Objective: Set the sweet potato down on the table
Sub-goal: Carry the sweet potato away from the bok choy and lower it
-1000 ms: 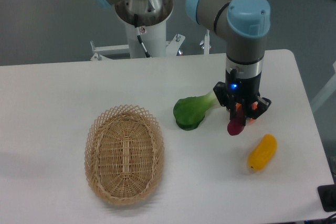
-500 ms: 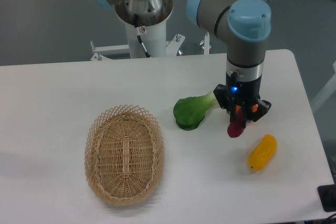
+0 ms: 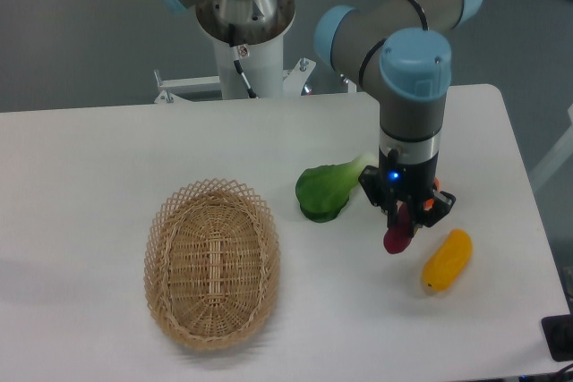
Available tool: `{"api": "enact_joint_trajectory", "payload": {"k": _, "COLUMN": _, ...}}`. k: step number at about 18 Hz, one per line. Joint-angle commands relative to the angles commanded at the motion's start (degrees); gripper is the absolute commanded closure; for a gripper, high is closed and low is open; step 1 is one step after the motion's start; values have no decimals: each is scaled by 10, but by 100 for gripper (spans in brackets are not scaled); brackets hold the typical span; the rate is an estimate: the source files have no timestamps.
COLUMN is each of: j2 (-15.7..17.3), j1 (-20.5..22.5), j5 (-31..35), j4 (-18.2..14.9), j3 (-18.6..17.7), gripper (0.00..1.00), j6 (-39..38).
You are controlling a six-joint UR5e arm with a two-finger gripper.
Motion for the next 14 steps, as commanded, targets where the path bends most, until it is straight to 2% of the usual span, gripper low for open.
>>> {"api": "enact_joint_trajectory", "payload": {"k": 3, "j2": -47, "j1": -15, "j5": 20, "j4": 59, "j3": 11, "gripper": 67, "j6": -51}}
{"api": "enact_joint_trajectory", "payload": {"k": 4, "j2": -73, "j1": -19, "j5": 23, "j4": 65, "j3": 28, "gripper": 67, "j6": -59}}
{"api": "enact_joint_trajectory", "payload": {"k": 9, "j2": -136, "j1": -33, "j5": 27, "j4": 67, "j3": 59, "gripper": 67, "j6": -62}}
{"api": "enact_joint_trajectory", "payload": {"k": 14, "j2": -162, "j1": -42, "j5": 30, "j4": 70, "j3": 62, "gripper": 67, "j6": -61}}
